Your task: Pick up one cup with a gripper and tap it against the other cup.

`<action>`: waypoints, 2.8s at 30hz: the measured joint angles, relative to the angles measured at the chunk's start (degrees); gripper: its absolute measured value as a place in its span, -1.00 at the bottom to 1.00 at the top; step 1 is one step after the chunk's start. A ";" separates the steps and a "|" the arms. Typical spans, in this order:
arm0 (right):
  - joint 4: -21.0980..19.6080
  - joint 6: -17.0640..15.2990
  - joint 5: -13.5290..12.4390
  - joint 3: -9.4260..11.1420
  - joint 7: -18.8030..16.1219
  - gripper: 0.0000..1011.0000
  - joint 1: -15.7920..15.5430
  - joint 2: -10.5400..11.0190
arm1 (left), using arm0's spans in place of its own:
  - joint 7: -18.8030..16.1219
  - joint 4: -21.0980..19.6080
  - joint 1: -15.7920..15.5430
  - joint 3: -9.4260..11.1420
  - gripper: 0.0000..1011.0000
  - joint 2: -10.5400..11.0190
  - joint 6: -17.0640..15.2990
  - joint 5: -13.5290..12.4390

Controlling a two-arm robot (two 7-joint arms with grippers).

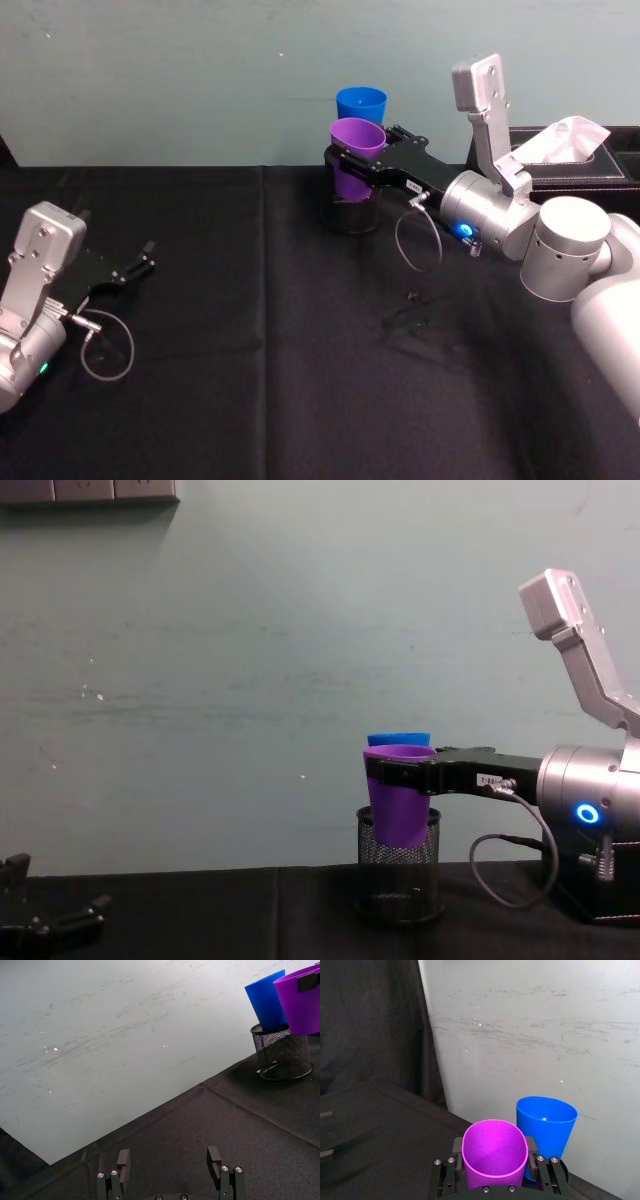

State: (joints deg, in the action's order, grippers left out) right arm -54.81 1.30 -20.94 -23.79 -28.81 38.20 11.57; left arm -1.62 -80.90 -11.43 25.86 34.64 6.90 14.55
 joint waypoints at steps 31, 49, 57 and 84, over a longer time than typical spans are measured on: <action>0.00 0.00 0.00 0.00 0.00 0.43 0.00 0.00 | 0.00 0.00 0.00 0.00 0.98 0.00 0.00 0.00; -7.24 0.32 -0.83 0.06 -1.94 0.43 -5.00 2.89 | 0.00 0.00 0.00 0.00 0.98 0.00 0.00 0.00; -14.57 0.55 -1.97 0.16 -2.51 0.43 -10.94 6.42 | 0.00 0.00 0.00 0.00 0.98 0.00 0.00 0.00; -19.59 9.96 -0.31 0.94 -1.52 0.43 -23.12 10.43 | 0.00 0.00 0.00 0.00 0.98 0.00 0.00 0.00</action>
State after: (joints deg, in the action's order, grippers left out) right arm -74.41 11.25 -21.25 -22.85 -30.34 15.08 22.00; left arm -1.62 -80.90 -11.43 25.86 34.64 6.91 14.55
